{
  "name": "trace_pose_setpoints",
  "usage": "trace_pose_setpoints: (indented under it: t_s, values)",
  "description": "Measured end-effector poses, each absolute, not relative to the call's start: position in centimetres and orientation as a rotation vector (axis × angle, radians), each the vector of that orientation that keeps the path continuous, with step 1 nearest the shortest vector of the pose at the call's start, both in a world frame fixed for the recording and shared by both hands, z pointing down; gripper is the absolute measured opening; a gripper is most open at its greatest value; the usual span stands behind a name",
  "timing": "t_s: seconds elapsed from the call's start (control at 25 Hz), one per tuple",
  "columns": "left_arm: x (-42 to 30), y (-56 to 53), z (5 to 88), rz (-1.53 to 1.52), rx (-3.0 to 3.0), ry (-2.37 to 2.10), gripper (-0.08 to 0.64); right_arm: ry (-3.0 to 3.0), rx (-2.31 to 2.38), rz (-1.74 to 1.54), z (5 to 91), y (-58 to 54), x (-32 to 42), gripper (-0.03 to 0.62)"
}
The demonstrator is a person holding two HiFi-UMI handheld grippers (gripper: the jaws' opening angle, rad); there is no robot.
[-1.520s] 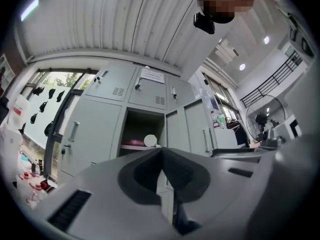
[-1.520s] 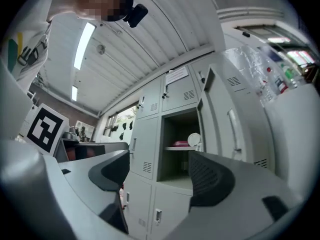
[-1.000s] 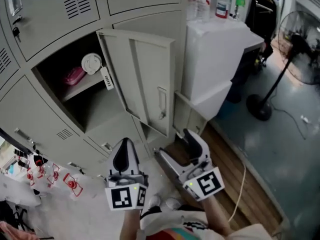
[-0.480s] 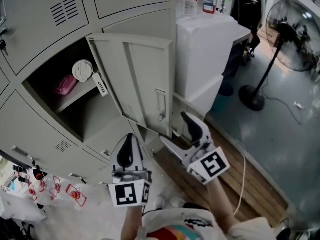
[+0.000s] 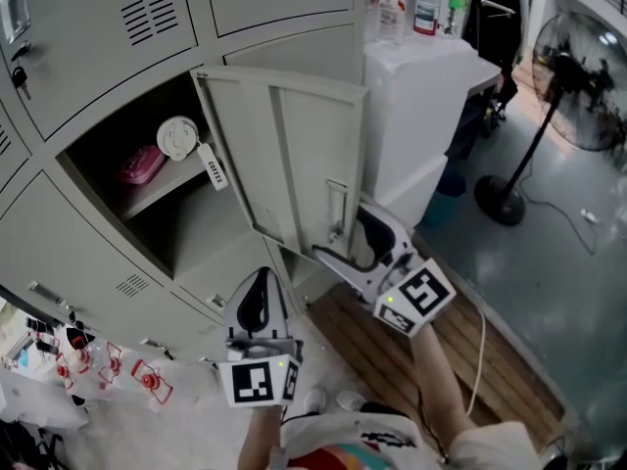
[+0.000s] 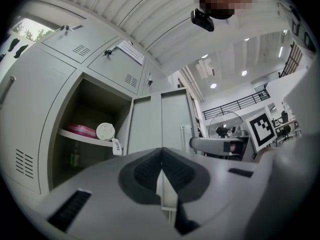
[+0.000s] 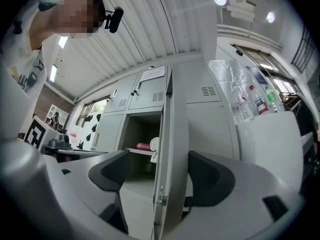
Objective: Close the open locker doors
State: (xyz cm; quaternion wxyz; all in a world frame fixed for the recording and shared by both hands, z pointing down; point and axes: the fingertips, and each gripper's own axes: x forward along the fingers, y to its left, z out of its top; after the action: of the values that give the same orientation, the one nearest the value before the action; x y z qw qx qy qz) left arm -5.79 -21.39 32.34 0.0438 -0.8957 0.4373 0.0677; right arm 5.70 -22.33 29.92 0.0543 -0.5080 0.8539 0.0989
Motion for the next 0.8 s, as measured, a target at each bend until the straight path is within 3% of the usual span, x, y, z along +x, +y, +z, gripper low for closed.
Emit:
trace_pose_setpoints:
  t_s: [0.8]
  values:
    - [-11.3,-21.5,32.1,0.216,-2.633,1.517,0.006,2.744,-1.186,0.249,29.0,-20.3,-1.8,0.341]
